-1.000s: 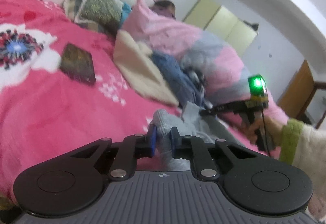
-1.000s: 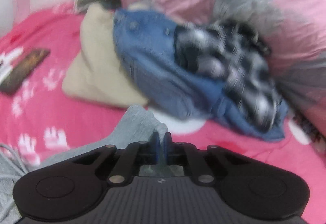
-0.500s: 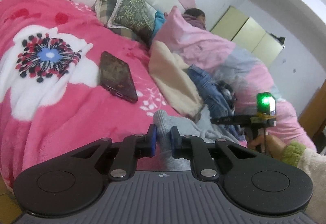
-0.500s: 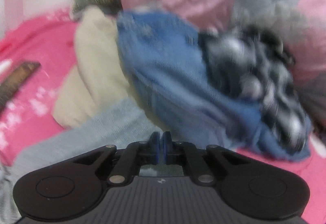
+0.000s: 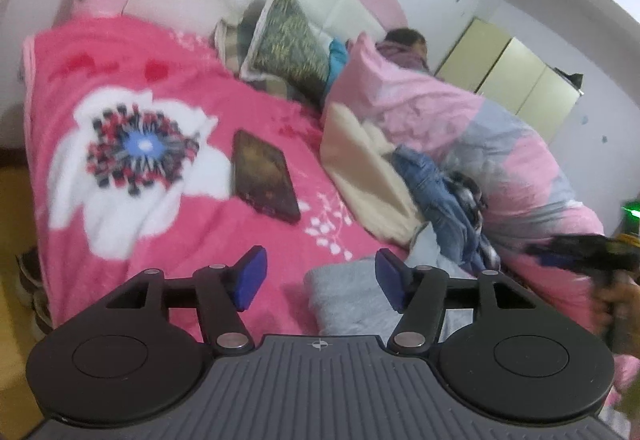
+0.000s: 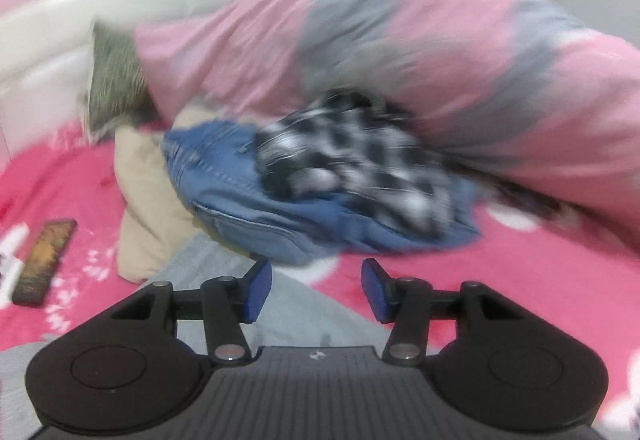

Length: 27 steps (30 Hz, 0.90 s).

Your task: Fold clothes

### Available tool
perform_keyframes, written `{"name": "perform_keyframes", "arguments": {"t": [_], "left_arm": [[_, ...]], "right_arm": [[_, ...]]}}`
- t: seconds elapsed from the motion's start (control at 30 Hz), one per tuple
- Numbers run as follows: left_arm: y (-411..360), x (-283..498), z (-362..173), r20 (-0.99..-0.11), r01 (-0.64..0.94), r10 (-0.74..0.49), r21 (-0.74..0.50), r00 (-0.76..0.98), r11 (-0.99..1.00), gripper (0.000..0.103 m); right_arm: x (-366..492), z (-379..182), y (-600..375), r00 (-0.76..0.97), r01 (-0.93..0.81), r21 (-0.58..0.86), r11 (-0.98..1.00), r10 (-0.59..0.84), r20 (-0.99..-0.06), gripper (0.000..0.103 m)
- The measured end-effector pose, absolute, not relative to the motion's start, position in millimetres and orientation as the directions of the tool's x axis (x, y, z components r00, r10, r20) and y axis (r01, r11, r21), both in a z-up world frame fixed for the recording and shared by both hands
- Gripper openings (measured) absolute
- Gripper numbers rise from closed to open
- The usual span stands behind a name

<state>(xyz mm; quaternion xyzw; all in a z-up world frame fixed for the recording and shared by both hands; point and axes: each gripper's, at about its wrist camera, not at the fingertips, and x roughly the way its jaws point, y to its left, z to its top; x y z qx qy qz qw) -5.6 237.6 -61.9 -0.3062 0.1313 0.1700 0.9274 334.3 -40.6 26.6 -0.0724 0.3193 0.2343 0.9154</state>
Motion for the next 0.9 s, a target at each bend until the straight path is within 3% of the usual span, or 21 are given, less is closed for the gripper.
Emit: {"name": "perform_keyframes", "arguments": {"t": [0.13,0.3,0.6,0.9], "left_arm": [[218.9,-10.2,-47.1,-0.327,-0.369,0.227,-0.484,0.917,0.793,0.061],[188.6,-5.0,-30.8,-0.325,-0.299,0.162,-0.433,0.932,0.851,0.061],[101.6,29.6,-9.9,-0.314,-0.057,-0.053,-0.331,0.948,0.942,0.062],[-8.7,80.7,-27.9,-0.379,0.139,-0.192,-0.163,0.905,0.977,0.062]], "right_arm": [[267.9,59.0,-117.1,0.729,-0.396,0.088,0.914,0.371,-0.575,0.052],[175.6,66.5,-225.9,0.805,-0.185,0.177,0.967,0.252,-0.536,0.052],[9.2,79.4,-422.0,0.867,0.2,0.345,0.917,-0.001,-0.498,0.052],[-0.7,23.8,-512.9,0.832,0.307,0.488,0.817,0.019,-0.555,0.055]]}}
